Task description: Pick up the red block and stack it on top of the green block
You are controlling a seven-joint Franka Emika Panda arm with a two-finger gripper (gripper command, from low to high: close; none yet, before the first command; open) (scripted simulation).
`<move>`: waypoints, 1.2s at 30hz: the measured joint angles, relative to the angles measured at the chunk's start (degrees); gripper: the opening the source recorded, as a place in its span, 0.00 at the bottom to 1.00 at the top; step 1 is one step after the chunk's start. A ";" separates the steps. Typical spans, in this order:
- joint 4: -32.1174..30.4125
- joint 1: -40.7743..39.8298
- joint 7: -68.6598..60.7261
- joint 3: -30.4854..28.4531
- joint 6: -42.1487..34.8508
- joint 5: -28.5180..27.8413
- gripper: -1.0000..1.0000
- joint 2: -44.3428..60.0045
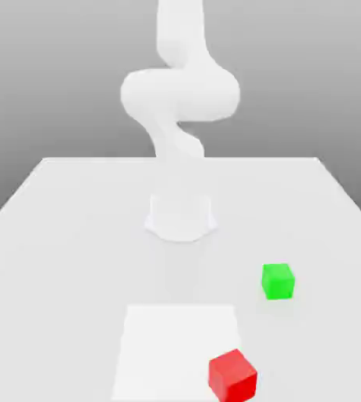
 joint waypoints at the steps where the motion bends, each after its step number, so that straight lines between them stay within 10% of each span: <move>1: -0.29 0.58 -0.82 -0.23 0.79 0.07 0.50 2.26; 30: -5.79 7.52 -18.24 0.46 26.64 -0.29 0.50 62.58; 31: -5.62 7.51 -18.24 0.47 27.58 -0.31 0.00 63.71; 36: -5.62 7.49 -18.19 0.49 27.52 -0.36 0.00 63.70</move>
